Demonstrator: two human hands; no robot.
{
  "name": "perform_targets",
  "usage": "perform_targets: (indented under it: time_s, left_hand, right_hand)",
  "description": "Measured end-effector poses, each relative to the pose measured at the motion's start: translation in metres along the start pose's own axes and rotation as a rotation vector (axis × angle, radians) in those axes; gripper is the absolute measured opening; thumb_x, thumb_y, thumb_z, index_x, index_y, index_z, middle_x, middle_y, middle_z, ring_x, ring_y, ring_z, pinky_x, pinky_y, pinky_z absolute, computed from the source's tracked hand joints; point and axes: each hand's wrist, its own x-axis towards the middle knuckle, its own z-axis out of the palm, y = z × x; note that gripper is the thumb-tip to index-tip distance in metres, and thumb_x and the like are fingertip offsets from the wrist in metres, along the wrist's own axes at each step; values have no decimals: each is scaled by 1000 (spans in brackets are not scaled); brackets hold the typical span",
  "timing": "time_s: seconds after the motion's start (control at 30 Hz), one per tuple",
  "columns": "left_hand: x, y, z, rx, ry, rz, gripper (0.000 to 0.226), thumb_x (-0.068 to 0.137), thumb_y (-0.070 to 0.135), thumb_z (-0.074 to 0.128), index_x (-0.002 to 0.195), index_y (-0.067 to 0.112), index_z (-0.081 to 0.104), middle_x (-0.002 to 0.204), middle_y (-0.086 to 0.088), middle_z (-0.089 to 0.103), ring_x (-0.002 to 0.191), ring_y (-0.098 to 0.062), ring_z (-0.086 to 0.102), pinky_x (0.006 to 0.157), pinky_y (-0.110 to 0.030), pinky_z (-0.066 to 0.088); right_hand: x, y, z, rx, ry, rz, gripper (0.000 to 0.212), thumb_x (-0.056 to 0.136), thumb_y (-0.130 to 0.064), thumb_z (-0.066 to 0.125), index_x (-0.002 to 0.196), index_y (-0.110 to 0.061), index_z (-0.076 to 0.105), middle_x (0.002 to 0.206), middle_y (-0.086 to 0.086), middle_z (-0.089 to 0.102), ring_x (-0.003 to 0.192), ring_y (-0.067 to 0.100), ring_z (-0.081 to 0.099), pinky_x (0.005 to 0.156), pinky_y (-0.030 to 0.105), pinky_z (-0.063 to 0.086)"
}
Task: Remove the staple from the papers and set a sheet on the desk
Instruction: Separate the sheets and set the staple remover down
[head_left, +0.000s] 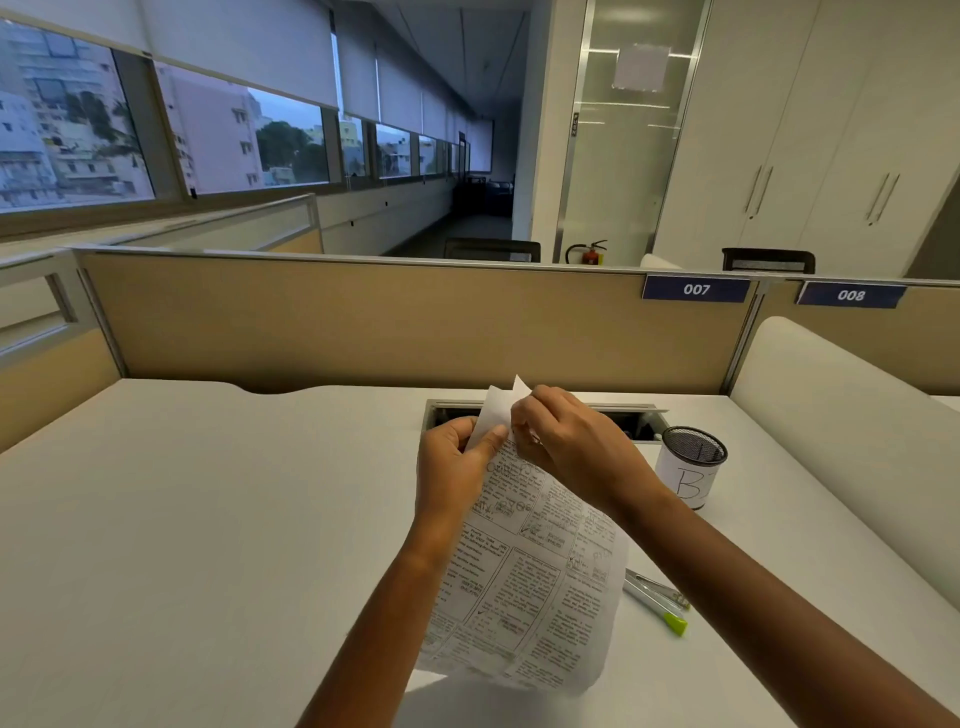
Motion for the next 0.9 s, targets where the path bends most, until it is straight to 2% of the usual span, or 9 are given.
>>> perform_targets:
  time_s: [0.1, 0.27, 0.4, 0.5, 0.67, 0.77, 0.9]
  left_hand:
    - [0, 0, 3, -11, 5, 11, 10, 83, 25, 57, 77, 17, 60, 72, 3, 61, 65, -13, 61, 46, -8, 48]
    - [2, -2, 4, -25, 57, -14, 15, 84, 27, 56, 74, 16, 60, 70, 0, 62, 62, -13, 60, 46, -11, 48]
    - [3, -6, -1, -77, 103, -39, 15, 85, 27, 54, 75, 18, 60, 75, -2, 66, 65, -16, 64, 48, -16, 53]
    - [4, -12, -3, -104, 167, -27, 14, 86, 26, 53, 74, 20, 59, 75, 1, 66, 66, -15, 65, 45, -13, 51]
    - [17, -40, -4, -18, 369, -11, 18, 87, 26, 53, 73, 15, 56, 78, -5, 65, 66, -19, 64, 48, -18, 51]
    - [27, -59, -3, 54, 464, -11, 20, 88, 25, 52, 75, 10, 54, 82, -8, 65, 63, -16, 61, 44, -9, 48]
    - [38, -78, 2, 89, 512, -38, 19, 88, 23, 52, 75, 9, 53, 88, -15, 67, 69, -23, 61, 52, -18, 46]
  right_hand:
    - [0, -2, 1, -28, 0, 33, 20, 69, -14, 73, 73, -4, 56, 66, 9, 61, 54, 21, 57, 42, 20, 44]
    - [-3, -8, 5, 137, 65, 220, 19, 80, -20, 46, 77, -2, 53, 69, 12, 60, 55, 17, 48, 45, 22, 39]
    - [-7, -7, 3, 306, 60, 377, 8, 79, -10, 53, 81, -3, 54, 76, 7, 57, 65, 23, 55, 57, 33, 48]
    - [-17, -2, 5, 428, 60, 544, 4, 81, -7, 57, 82, -8, 53, 79, 1, 54, 70, 19, 52, 63, 26, 46]
    - [-50, 24, 30, 500, 2, 841, 5, 82, -7, 56, 78, -8, 54, 73, 4, 56, 66, 18, 52, 60, 27, 44]
    - [-75, 47, 49, 477, -20, 1008, 6, 82, -6, 56, 80, -1, 57, 73, 8, 58, 67, 20, 52, 58, 26, 40]
    - [-105, 88, 70, 507, 25, 1226, 8, 81, -3, 53, 73, -4, 55, 70, 13, 59, 65, 26, 56, 58, 28, 42]
